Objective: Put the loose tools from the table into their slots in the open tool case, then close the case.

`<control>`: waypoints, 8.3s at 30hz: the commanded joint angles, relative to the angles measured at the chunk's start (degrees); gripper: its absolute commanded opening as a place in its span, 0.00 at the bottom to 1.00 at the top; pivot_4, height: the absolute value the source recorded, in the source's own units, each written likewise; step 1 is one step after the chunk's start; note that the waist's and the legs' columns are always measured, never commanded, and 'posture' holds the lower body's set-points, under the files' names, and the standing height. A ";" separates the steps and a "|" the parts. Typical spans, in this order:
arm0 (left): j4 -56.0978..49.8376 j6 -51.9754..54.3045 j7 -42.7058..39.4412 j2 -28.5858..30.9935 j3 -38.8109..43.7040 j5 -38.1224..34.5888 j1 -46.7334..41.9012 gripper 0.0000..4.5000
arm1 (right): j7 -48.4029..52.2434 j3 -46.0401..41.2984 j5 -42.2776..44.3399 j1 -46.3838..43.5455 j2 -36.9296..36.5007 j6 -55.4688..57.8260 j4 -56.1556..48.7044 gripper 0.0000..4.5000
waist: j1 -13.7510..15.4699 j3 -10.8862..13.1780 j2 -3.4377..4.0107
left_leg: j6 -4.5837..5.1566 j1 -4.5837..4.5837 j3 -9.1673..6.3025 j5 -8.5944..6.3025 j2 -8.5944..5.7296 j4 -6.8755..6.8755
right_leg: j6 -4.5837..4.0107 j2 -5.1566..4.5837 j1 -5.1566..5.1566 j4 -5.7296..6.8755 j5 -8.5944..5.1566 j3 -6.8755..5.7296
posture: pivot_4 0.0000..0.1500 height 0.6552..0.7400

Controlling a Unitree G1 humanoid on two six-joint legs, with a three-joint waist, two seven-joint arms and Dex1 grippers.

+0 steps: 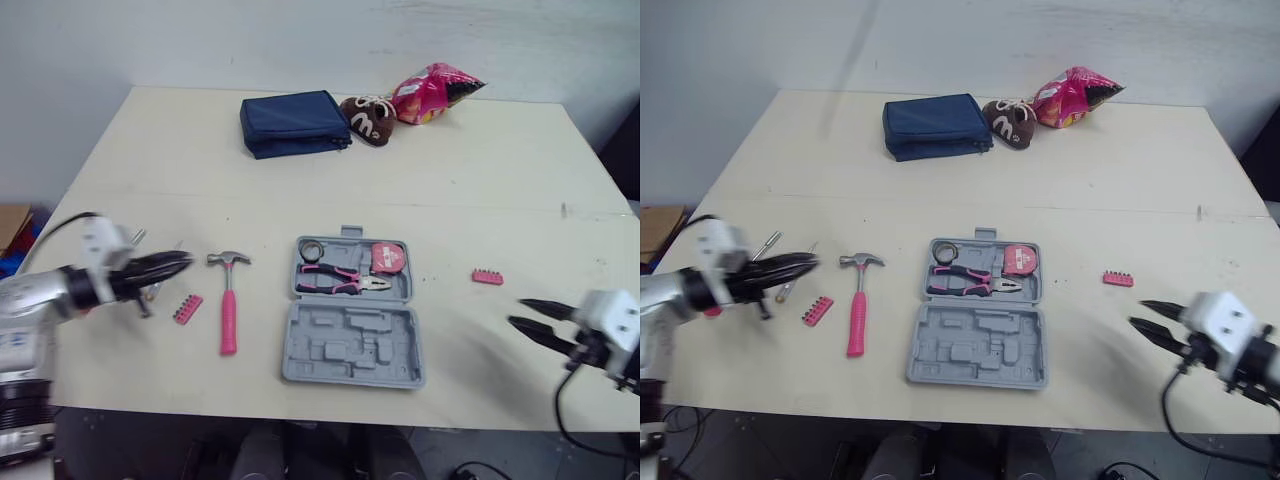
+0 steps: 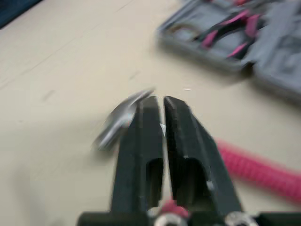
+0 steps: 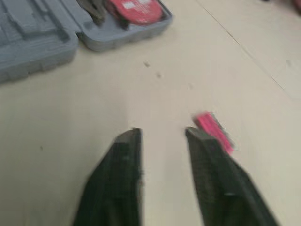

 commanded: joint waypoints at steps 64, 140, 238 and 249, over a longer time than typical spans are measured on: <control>-15.74 51.08 35.38 -3.63 -11.44 2.93 -1.07 0.01 | 2.91 13.29 18.20 -9.42 10.67 -6.43 -16.42 1.00 | -0.23 -0.12 0.34 | -0.33 0.42 1.43 -0.12 0.13 -0.02 | -0.09 0.09 -0.75 0.72 0.01 2.08 | 1.00 1.00; -34.13 38.18 4.23 -14.52 -66.67 26.80 -37.89 0.01 | 2.55 13.73 13.05 -5.27 11.09 -13.15 -13.22 1.00 | 0.68 -0.15 -0.10 | 0.09 0.04 1.49 -0.22 0.13 0.79 | 0.10 0.38 -0.76 0.76 0.09 2.30 | 1.00 1.00; -14.05 31.92 9.10 -24.43 -54.05 24.78 -23.66 0.01 | -0.19 13.80 12.74 -4.78 11.40 -10.26 -15.89 1.00 | 1.26 -0.76 0.09 | 0.32 0.28 1.43 -0.46 0.11 1.01 | 0.13 0.20 -0.37 0.82 0.09 2.17 | 1.00 1.00; -22.55 25.25 4.09 -23.53 -45.78 15.57 -23.70 0.01 | -3.15 13.03 13.52 -3.63 10.28 -7.48 -20.43 1.00 | 0.68 -0.86 0.22 | 0.16 0.91 1.45 -0.58 0.20 0.38 | 0.08 0.19 0.12 0.30 0.07 2.20 | 1.00 1.00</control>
